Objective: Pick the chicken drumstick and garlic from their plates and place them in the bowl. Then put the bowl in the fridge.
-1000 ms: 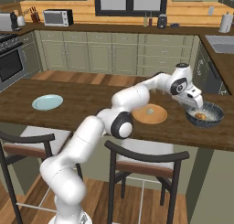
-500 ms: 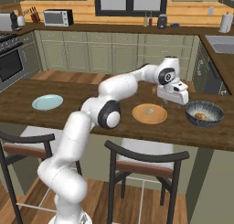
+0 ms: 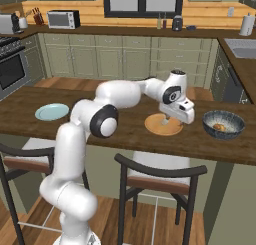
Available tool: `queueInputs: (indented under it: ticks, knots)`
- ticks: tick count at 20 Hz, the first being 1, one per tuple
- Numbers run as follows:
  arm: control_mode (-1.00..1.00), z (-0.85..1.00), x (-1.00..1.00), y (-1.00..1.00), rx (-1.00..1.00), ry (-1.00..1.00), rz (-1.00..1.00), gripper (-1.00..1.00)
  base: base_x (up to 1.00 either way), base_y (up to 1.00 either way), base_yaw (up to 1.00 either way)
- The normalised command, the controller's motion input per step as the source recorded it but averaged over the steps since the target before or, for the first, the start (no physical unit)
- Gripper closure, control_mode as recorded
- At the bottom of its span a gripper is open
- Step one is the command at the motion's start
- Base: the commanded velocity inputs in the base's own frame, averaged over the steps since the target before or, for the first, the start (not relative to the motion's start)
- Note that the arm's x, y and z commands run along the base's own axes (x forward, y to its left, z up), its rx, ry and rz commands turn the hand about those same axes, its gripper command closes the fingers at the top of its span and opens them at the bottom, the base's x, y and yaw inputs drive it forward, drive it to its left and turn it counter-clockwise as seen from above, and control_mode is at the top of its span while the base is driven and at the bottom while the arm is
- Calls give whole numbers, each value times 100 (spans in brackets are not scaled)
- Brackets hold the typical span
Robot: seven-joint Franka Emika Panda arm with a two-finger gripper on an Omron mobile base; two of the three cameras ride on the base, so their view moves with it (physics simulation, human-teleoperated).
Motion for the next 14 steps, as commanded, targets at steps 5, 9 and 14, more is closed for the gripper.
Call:
queueInputs:
  ticks: [5,9,14]
  knots:
    - [-100,0,29,52,3,0,13,-100,0,0,0]
    - [-100,0,72,9,12,3,6,-100,0,0,0]
    - [-100,-1,68,0,9,4,4,-100,0,0,0]
